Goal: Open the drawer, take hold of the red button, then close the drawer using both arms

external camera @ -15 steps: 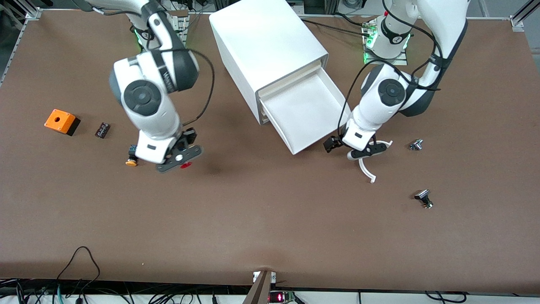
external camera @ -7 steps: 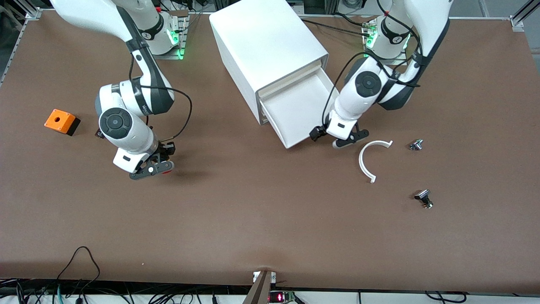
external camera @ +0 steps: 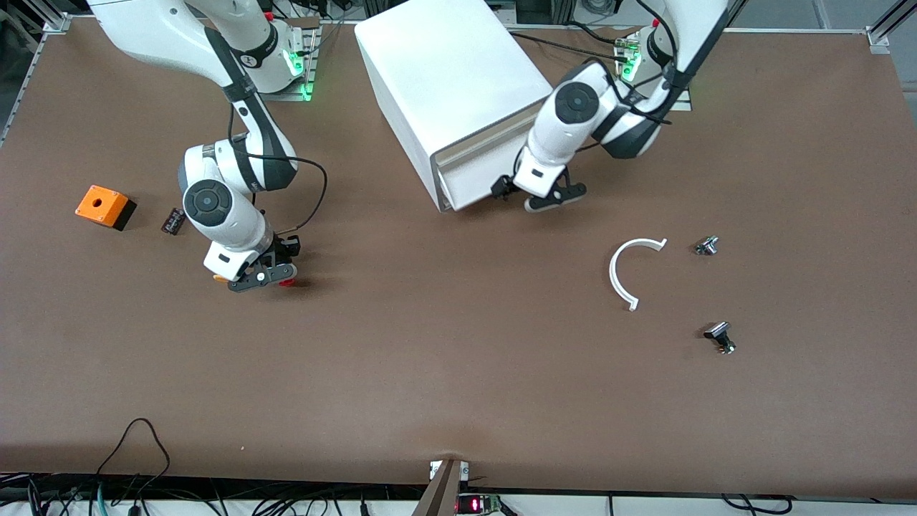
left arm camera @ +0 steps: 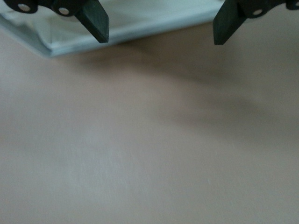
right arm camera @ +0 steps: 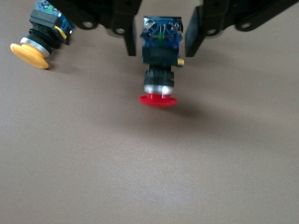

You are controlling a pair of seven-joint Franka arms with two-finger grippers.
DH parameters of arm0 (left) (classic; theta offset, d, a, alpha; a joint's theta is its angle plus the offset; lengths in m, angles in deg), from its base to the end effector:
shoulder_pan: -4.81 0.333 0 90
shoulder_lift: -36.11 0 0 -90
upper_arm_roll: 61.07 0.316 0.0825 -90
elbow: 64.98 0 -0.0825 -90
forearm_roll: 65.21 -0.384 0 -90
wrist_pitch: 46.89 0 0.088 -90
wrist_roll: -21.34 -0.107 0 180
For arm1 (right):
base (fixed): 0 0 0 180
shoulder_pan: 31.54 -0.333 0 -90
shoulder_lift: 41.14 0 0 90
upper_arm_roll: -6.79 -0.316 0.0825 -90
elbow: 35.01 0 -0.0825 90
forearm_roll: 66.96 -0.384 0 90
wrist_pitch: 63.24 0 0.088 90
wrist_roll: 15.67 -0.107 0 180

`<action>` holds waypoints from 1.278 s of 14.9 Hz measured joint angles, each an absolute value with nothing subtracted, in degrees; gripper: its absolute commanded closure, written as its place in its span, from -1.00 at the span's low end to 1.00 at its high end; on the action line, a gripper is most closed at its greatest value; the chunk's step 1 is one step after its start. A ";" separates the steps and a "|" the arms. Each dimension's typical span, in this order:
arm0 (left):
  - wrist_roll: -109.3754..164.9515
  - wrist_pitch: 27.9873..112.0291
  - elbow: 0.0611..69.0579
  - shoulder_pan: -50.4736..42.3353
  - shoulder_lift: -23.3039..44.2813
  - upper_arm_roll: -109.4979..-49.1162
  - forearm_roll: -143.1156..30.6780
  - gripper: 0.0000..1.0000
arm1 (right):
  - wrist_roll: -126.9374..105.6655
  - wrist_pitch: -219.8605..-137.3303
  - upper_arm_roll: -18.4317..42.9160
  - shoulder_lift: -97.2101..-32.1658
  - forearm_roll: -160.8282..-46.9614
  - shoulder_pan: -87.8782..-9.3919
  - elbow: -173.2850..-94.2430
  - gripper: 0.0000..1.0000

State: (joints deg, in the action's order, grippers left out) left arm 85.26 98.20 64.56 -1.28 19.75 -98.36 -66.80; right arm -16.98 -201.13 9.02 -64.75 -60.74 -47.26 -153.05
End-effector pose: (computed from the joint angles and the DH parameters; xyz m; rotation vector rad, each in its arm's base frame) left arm 0.3938 -0.3741 0.2644 2.9614 0.5381 -0.1474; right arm 0.5699 0.1363 0.2272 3.0131 0.4528 -0.0826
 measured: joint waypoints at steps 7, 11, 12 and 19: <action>90.46 97.06 65.24 -2.30 20.23 -100.90 -66.81 -1.00 | -21.71 -189.66 8.69 -61.83 -61.69 -46.96 -146.88 -1.00; 90.73 97.06 65.24 -2.21 20.23 -100.97 -66.81 -1.00 | -23.06 -179.73 8.59 -58.28 -63.54 -46.90 -140.17 -1.00; 90.72 97.06 65.24 -2.18 20.23 -100.97 -66.80 -1.00 | -23.18 -177.07 8.59 -57.36 -63.72 -46.87 -138.28 -1.00; 77.60 98.15 62.61 6.74 22.41 -95.38 -67.54 -1.00 | -23.70 -164.31 8.76 -55.71 -66.84 -41.54 -125.03 -1.00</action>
State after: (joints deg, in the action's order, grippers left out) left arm 77.60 98.15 62.61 6.74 22.41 -95.38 -67.54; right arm -23.70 -164.31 8.76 -55.71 -66.84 -41.54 -125.03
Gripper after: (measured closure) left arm 0.000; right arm 0.000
